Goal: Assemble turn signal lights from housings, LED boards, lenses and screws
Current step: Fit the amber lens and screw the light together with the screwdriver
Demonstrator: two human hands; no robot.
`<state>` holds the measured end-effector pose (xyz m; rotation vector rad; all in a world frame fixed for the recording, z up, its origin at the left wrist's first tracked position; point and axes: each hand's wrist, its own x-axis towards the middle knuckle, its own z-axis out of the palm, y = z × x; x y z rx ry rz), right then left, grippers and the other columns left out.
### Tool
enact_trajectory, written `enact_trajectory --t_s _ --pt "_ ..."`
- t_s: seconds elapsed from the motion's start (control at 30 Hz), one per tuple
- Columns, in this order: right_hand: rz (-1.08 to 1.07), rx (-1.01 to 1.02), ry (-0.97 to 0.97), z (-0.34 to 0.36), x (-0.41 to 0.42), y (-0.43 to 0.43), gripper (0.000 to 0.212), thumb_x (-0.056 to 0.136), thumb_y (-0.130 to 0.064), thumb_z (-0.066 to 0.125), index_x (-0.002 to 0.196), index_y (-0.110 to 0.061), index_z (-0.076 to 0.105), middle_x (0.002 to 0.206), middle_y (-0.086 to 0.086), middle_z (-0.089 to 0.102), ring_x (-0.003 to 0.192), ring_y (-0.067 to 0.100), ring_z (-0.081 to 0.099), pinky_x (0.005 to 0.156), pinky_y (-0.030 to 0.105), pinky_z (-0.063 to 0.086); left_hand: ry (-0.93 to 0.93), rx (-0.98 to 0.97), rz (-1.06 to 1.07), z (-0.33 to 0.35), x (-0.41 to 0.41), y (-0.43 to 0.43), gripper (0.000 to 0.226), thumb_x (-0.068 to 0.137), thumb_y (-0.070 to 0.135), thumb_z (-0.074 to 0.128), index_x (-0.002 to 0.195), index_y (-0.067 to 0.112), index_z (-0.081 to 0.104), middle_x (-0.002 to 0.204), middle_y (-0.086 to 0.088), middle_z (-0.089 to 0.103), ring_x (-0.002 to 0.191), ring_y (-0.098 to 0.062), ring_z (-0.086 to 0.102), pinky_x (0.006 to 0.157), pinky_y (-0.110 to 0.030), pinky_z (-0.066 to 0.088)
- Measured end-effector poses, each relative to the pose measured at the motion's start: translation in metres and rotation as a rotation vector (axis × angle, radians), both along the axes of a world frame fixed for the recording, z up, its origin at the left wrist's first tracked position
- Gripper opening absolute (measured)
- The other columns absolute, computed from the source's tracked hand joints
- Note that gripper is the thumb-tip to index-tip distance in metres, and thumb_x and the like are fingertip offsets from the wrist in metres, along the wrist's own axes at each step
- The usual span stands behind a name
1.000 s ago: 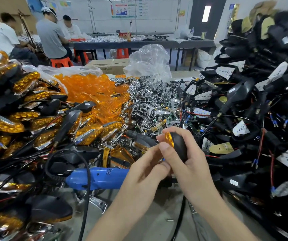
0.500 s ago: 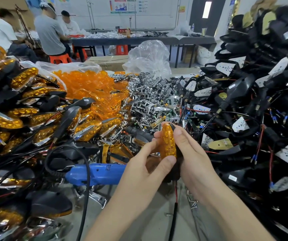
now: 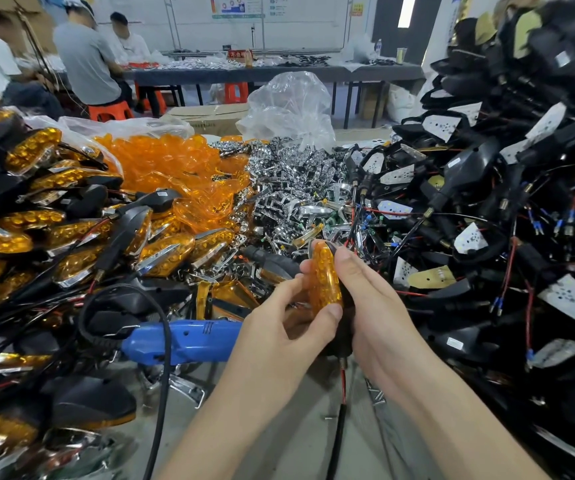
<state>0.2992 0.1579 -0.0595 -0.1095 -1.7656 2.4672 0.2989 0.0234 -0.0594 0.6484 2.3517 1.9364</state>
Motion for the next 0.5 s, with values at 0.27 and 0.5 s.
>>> enact_trajectory --t_s 0.27,0.5 --pt "-0.006 0.115 0.106 0.005 0.001 -0.001 0.043 0.071 -0.063 0.075 0.108 -0.041 0.075 0.104 -0.008 0.078 0.098 0.006 0.073 0.085 0.024 0.059 0.004 0.006 -0.031 0.000 0.001 -0.002 0.030 0.091 0.028 0.069 0.119 0.034 0.059 0.109 0.024 0.070 0.099 0.003 0.068 0.081 -0.012 0.053" --pt "-0.070 0.387 0.419 0.008 0.008 -0.005 0.022 0.089 -0.039 0.062 0.109 -0.032 0.068 0.104 -0.008 0.073 0.094 0.003 0.069 0.081 0.012 0.049 -0.399 0.570 -0.219 0.006 -0.001 0.001 0.049 0.094 0.043 0.054 0.125 0.005 0.060 0.127 -0.022 0.065 0.123 -0.038 0.059 0.105 -0.048 0.049"
